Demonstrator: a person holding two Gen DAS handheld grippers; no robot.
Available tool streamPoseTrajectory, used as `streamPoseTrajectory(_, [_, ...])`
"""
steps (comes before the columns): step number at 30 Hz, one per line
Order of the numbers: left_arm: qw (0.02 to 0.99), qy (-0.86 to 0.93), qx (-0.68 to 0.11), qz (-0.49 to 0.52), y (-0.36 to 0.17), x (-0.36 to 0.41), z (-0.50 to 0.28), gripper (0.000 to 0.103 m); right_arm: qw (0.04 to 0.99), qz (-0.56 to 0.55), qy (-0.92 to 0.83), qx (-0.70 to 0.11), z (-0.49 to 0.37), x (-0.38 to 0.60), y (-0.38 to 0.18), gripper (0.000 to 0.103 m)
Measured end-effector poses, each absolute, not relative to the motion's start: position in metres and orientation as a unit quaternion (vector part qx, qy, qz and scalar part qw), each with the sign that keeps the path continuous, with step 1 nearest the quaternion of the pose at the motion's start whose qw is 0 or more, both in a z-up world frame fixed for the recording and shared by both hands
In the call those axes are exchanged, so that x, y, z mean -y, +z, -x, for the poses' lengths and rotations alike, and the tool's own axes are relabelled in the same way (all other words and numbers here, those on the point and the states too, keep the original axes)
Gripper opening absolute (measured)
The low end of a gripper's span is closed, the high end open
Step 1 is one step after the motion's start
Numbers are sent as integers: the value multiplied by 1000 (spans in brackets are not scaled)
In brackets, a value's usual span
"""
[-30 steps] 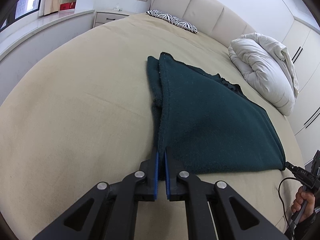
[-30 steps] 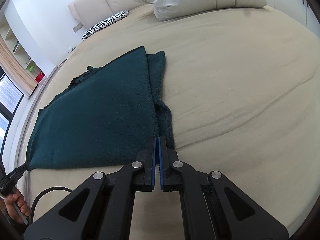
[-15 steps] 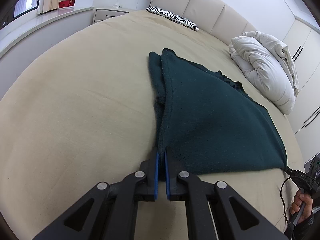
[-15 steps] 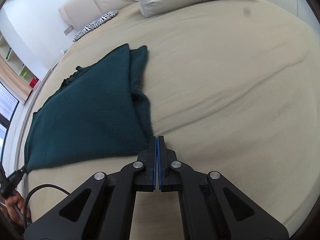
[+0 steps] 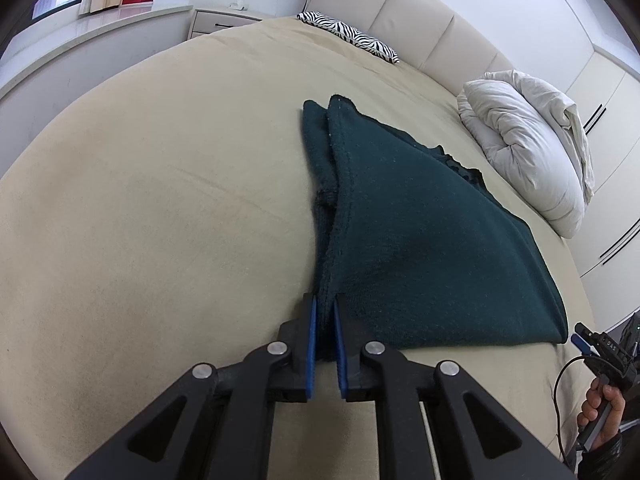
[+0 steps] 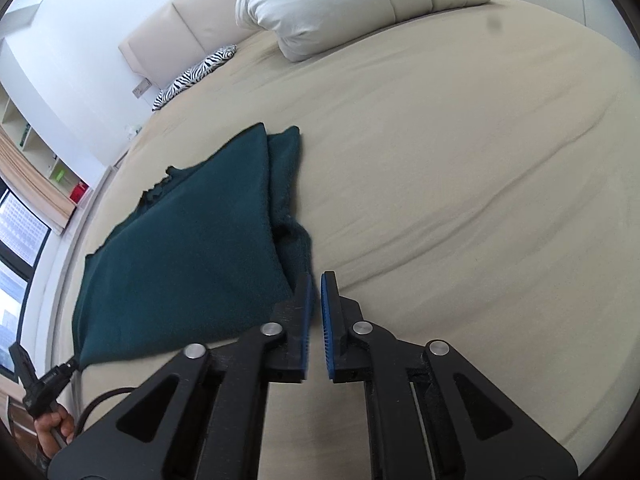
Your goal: Fold small clothes
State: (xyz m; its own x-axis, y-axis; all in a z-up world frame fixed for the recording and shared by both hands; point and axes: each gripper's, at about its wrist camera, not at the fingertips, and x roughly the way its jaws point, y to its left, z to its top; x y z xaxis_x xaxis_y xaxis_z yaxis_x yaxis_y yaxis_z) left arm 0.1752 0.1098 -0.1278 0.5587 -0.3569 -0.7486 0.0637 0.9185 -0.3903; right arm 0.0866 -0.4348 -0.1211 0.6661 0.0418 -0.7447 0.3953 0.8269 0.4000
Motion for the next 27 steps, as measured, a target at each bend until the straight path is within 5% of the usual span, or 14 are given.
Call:
streamPoseTrajectory(2, [868,-121,-454,162,-128,-109,-175,12,873,-276,-102,-390,-88,431,-120,59])
streamPoseTrajectory(5, [870,-118,-454,154,-129,-107,-174,12,881,-257,-79,-388,-95,419,-117,63])
streamPoseTrajectory(7, [869,-119,-454,155,-130,-107,-175,12,887,-226,-73,-396,-105,408,-116,58])
streamPoseTrajectory(13, [867,-123,-460,150,-129,-106,-177,10,863,-226,-83,-443,-135,408,-141,10])
streamPoseTrajectory(27, [866,-127,-463,144,-128,-105,-181,9,857,-243,-94,-444,-121,412,-152,4])
